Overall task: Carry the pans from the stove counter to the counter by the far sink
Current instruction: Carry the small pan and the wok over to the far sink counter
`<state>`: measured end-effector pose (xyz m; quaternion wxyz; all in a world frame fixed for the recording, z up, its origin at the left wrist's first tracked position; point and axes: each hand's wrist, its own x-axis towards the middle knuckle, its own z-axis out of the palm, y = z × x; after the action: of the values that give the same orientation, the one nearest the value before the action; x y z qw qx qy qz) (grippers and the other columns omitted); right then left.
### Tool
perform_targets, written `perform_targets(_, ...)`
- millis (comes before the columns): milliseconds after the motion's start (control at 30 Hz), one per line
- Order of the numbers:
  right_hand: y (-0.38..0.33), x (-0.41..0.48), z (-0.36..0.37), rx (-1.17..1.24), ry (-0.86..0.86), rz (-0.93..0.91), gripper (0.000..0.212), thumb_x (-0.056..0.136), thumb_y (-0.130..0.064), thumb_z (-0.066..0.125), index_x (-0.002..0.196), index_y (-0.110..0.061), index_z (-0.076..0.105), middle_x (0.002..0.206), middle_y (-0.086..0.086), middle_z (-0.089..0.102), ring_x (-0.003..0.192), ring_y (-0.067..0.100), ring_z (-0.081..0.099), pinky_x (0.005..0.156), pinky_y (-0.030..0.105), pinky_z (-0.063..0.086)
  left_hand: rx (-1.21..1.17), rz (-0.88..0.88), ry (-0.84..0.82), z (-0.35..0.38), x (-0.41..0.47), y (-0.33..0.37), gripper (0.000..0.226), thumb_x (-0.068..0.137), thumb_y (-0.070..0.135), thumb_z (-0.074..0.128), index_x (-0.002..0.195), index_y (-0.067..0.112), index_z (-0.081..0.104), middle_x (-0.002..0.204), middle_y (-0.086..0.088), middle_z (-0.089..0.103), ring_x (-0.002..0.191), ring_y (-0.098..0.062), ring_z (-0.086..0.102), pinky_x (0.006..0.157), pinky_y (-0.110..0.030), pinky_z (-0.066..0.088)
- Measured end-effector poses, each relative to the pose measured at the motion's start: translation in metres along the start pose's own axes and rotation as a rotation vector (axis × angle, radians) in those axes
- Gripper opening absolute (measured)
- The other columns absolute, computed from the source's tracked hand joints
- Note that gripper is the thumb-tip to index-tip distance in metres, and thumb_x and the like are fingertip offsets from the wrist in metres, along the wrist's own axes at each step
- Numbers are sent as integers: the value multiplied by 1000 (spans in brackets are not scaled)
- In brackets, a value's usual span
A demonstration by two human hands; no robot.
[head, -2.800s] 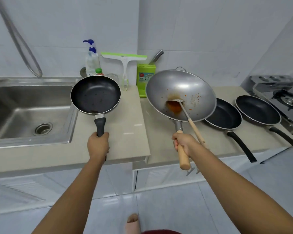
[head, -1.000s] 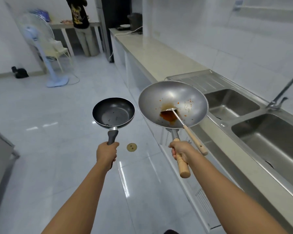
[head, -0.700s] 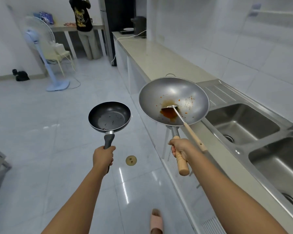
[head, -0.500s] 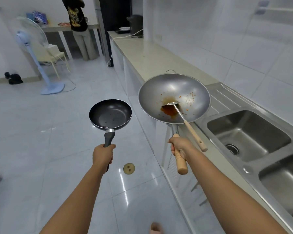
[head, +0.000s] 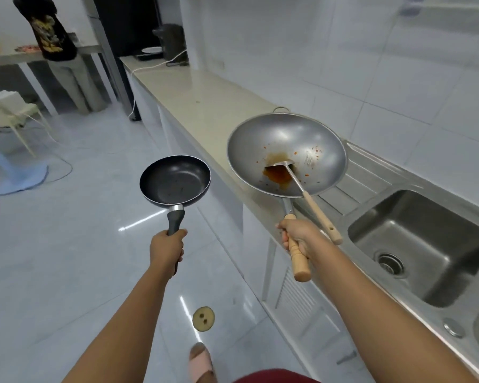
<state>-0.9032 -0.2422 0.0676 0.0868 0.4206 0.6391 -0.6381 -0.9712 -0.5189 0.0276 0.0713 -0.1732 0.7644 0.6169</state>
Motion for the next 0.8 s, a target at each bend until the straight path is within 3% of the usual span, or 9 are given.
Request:
perform_targets(300,-51,44,43,160,226,52,12,89,-15,62,80,-7,60,50,4,53,33,13,44,33,18,40,124,94,-266,41,153,77,23,89,19,63,72,9,51,55,-4,45,44,-16,40,45,-27,38)
perform_targets(467,-58,68,42,258,311,95,17,89,-17,64,100,-4,63,54,5,56,32,12,47,34,18,42,190,139,-404,84,201,99,22,89,18,63,72,8,52,53,-5,45,43,-16,39,44,-27,37)
perform_targets(667,-46,92,28,347,421,163,15,89,-15,64,77,-6,60,38,3,51,28,13,43,32,19,40,208,133,-537,142,237,111,25,90,17,63,70,9,49,54,-5,43,43,-16,37,44,-27,35)
perform_targets(800,-48,103,24,377,491,189,13,88,-15,64,79,-6,59,37,2,51,30,14,45,34,21,42,234,129,-618,176,257,121,24,91,18,63,72,8,51,55,-5,42,44,-16,37,43,-27,34)
